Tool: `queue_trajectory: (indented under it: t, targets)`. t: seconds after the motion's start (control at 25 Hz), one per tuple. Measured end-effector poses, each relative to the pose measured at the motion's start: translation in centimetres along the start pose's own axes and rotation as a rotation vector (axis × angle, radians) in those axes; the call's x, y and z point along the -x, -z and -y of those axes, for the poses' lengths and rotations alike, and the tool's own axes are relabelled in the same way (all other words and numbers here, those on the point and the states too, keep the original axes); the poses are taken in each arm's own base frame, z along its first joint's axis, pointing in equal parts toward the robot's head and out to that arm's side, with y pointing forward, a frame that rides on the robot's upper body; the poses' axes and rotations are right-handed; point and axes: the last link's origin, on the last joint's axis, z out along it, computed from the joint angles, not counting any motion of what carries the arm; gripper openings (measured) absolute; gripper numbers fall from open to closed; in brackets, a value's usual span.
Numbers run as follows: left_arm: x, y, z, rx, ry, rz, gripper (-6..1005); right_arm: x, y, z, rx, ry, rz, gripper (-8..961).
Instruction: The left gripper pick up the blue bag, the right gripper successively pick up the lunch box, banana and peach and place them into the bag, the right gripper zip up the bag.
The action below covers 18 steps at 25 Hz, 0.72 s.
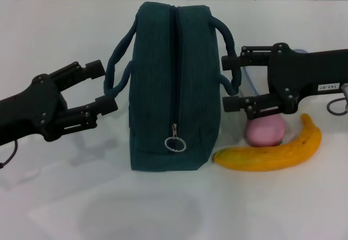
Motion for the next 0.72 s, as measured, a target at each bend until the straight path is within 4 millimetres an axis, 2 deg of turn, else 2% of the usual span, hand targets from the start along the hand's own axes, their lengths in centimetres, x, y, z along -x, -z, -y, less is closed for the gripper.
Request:
queue_trajectory:
  t: [0.4, 0.72]
  targets:
    - [0.0, 0.0, -0.2, 0.011, -0.008, 0.000, 893, -0.4, 0.3, -0.2, -0.005, -0.029, -0.007, 815]
    - [0.0, -0.2, -0.2, 0.019, -0.037, -0.003, 892, -1.6, 2.4, -0.5, -0.075, -0.072, -0.001, 815]
